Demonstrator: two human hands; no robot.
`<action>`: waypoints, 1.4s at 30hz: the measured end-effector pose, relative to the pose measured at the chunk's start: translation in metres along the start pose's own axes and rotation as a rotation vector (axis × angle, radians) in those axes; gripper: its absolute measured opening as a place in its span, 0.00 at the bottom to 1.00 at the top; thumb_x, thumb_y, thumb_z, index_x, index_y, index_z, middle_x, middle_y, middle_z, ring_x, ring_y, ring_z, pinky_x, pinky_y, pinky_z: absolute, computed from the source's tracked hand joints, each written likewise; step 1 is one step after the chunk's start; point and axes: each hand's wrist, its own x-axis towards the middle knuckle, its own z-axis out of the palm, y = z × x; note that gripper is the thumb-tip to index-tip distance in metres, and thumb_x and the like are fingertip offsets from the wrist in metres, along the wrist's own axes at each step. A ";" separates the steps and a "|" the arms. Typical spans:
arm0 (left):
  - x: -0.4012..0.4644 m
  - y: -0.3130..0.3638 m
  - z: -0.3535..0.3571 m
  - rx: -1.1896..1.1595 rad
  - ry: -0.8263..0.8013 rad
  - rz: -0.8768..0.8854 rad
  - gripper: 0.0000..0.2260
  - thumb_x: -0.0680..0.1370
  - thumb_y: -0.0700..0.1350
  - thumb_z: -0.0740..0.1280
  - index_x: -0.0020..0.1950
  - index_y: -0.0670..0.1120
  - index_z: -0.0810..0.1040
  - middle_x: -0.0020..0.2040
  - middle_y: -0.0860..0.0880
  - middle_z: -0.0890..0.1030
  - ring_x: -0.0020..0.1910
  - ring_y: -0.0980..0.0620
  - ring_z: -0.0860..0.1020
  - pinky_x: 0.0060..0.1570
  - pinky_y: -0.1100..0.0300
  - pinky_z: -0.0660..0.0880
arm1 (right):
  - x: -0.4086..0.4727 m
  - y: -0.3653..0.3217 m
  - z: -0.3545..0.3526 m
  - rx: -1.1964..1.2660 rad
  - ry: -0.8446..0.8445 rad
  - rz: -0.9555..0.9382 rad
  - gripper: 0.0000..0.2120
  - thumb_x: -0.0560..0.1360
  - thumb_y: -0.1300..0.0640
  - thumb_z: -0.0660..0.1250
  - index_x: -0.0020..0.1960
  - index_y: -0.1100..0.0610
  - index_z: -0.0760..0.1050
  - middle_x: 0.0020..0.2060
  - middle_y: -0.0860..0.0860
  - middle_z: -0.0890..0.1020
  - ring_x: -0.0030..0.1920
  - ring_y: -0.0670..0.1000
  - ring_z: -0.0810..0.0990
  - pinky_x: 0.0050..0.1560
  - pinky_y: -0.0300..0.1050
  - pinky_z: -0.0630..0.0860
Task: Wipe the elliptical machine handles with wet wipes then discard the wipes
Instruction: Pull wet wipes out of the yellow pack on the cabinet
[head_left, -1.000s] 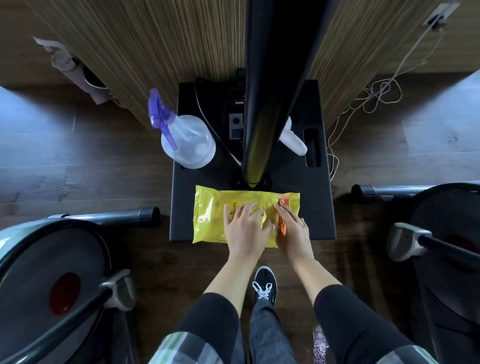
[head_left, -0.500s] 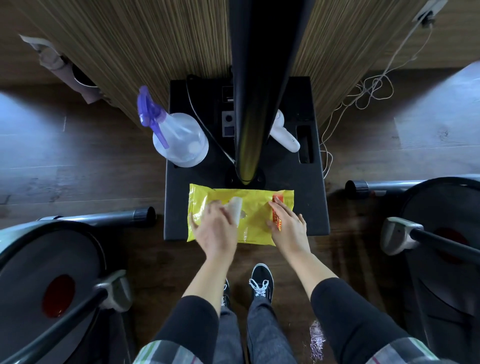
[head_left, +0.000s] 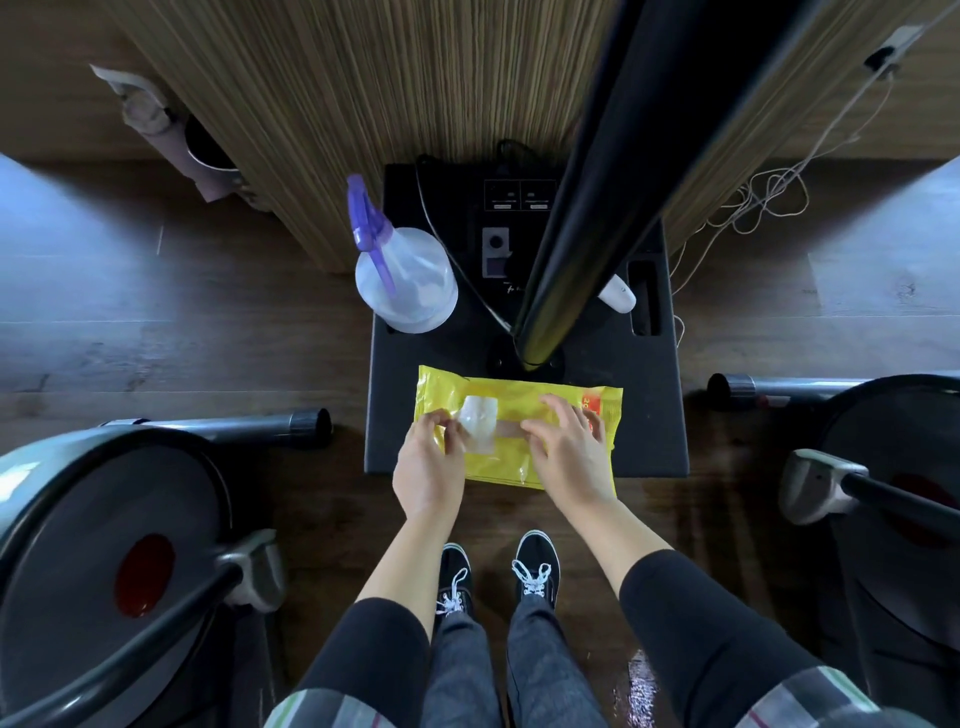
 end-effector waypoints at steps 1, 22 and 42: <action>-0.001 -0.001 -0.001 -0.002 -0.006 0.004 0.10 0.81 0.49 0.61 0.59 0.49 0.77 0.59 0.53 0.79 0.56 0.48 0.77 0.45 0.59 0.70 | 0.002 -0.005 0.001 -0.035 -0.011 -0.021 0.10 0.68 0.66 0.72 0.42 0.51 0.83 0.54 0.55 0.79 0.54 0.59 0.78 0.62 0.62 0.68; 0.002 -0.010 -0.002 -0.099 -0.051 0.017 0.11 0.82 0.49 0.60 0.60 0.45 0.75 0.60 0.50 0.79 0.58 0.48 0.77 0.49 0.59 0.70 | 0.021 -0.013 0.016 -0.233 -0.093 -0.205 0.06 0.63 0.65 0.75 0.36 0.64 0.78 0.43 0.56 0.79 0.38 0.59 0.79 0.34 0.50 0.76; 0.001 -0.010 0.000 -0.095 -0.077 0.001 0.11 0.82 0.48 0.60 0.60 0.44 0.74 0.61 0.49 0.78 0.60 0.47 0.76 0.49 0.60 0.69 | 0.001 0.012 -0.001 0.162 -0.060 -0.377 0.09 0.75 0.60 0.54 0.43 0.63 0.70 0.46 0.57 0.72 0.38 0.50 0.69 0.33 0.45 0.72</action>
